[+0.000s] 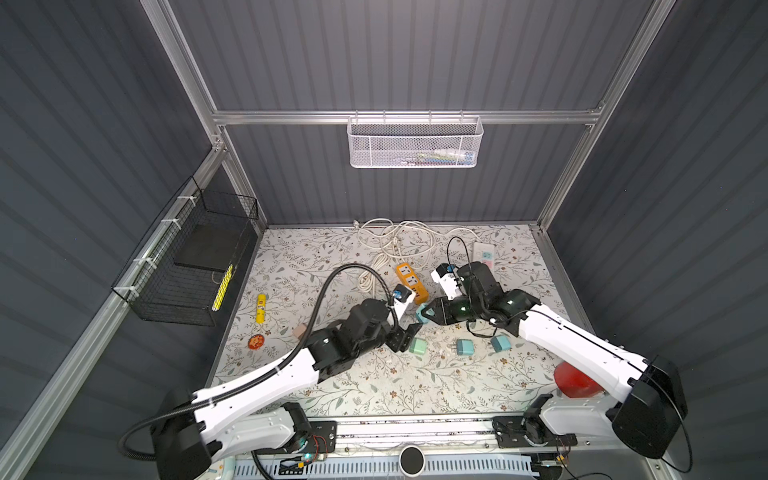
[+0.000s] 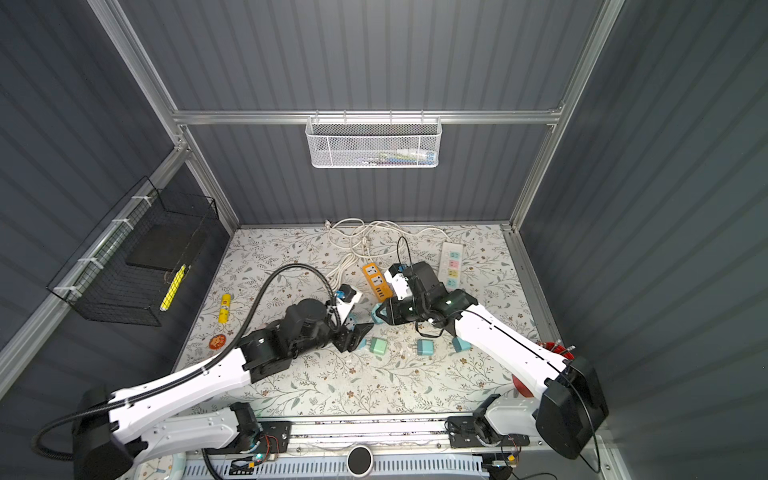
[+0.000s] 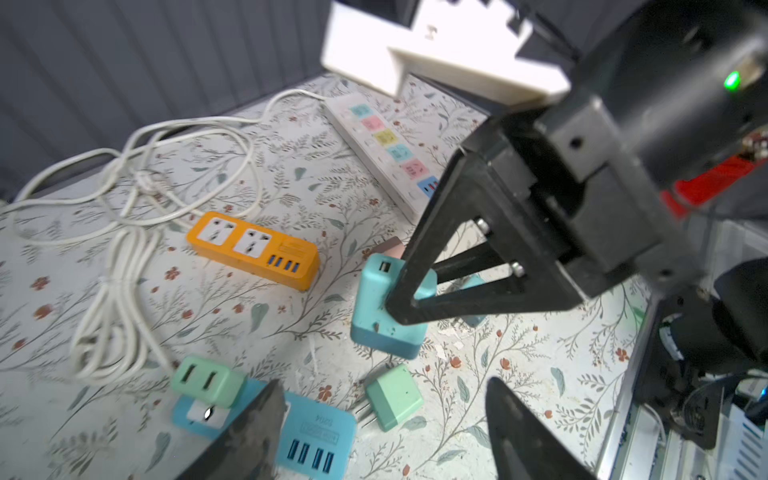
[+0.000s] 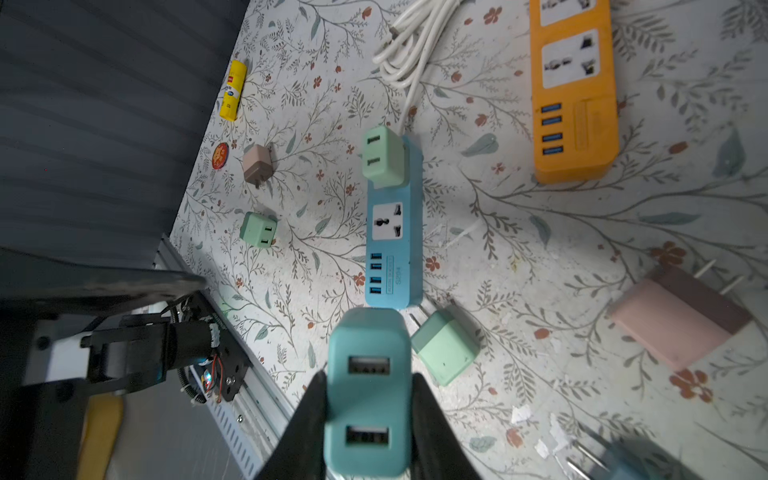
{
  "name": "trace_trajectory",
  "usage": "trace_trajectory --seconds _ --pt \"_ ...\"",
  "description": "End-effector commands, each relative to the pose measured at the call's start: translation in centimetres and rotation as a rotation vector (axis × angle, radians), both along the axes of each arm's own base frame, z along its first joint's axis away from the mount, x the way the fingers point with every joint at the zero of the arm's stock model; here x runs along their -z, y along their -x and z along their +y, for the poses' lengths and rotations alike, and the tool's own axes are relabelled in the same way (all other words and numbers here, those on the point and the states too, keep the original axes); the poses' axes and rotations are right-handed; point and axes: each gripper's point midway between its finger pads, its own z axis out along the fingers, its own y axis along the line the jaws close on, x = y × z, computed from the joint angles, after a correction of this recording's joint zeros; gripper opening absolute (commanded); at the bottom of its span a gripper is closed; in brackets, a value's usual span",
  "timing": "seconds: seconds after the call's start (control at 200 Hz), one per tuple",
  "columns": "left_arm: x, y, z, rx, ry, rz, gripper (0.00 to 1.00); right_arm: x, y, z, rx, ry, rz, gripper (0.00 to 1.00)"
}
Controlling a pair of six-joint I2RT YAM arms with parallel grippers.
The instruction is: Insert the plug
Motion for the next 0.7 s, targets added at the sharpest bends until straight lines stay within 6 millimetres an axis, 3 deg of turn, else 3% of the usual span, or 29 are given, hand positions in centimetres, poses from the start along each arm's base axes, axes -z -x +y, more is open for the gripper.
trace_trajectory --seconds 0.0,0.08,0.17,0.27,0.425,0.515,0.695 --pt "2.6 -1.6 6.9 -0.39 0.001 0.061 0.86 0.4 -2.2 1.3 0.043 0.066 -0.161 0.21" --pt "4.3 -1.8 11.0 -0.631 0.067 0.122 1.0 1.2 -3.0 2.4 0.057 0.1 -0.218 0.21" --pt "5.6 -1.4 13.4 -0.778 0.109 0.188 1.0 2.5 -3.9 3.0 0.088 0.137 -0.233 0.21" --pt "6.2 -1.2 14.2 -0.836 0.126 0.217 1.0 3.7 -4.1 4.2 0.081 0.149 -0.233 0.2" --pt "5.4 -0.8 18.4 -1.033 0.111 0.162 1.0 5.5 -4.4 6.4 0.058 0.165 -0.221 0.2" --pt "4.8 -0.7 19.4 -1.056 0.13 0.125 1.0 6.2 -4.6 7.3 0.052 0.17 -0.219 0.2" --pt "5.0 -0.5 19.5 -1.054 0.177 0.136 1.0 7.5 -5.2 8.1 0.036 0.253 -0.238 0.2"
